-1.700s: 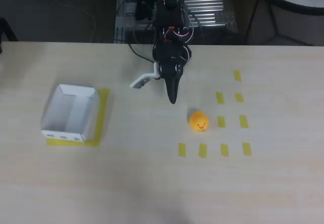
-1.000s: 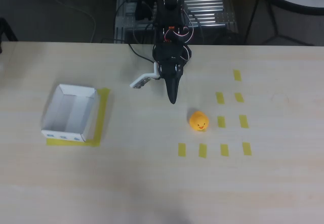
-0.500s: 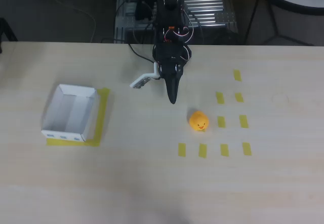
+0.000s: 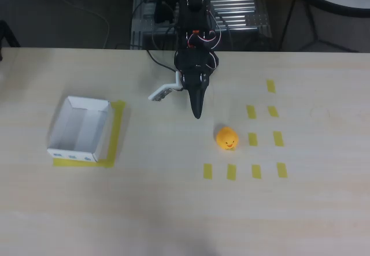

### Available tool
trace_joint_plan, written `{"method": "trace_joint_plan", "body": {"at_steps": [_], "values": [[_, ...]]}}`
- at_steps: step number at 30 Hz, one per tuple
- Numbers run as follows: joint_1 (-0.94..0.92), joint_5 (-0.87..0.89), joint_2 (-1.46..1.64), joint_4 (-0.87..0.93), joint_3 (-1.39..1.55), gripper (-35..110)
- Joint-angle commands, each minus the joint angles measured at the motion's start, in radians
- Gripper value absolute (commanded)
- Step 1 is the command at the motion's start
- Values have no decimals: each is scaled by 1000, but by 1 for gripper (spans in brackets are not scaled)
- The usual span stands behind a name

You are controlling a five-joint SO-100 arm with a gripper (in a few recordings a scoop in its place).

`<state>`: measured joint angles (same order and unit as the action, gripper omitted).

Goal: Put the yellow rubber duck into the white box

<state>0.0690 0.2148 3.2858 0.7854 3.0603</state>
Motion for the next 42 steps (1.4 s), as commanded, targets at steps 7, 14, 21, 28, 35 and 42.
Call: {"method": "trace_joint_plan", "body": {"at_steps": [7, 14, 21, 28, 35, 42], "values": [[2, 3, 51, 5, 66, 0], [2, 3, 51, 5, 67, 0], [2, 3, 51, 5, 67, 0], [2, 3, 51, 5, 67, 0], [2, 3, 51, 5, 67, 0], [29, -20, 48, -3, 67, 0]]}}
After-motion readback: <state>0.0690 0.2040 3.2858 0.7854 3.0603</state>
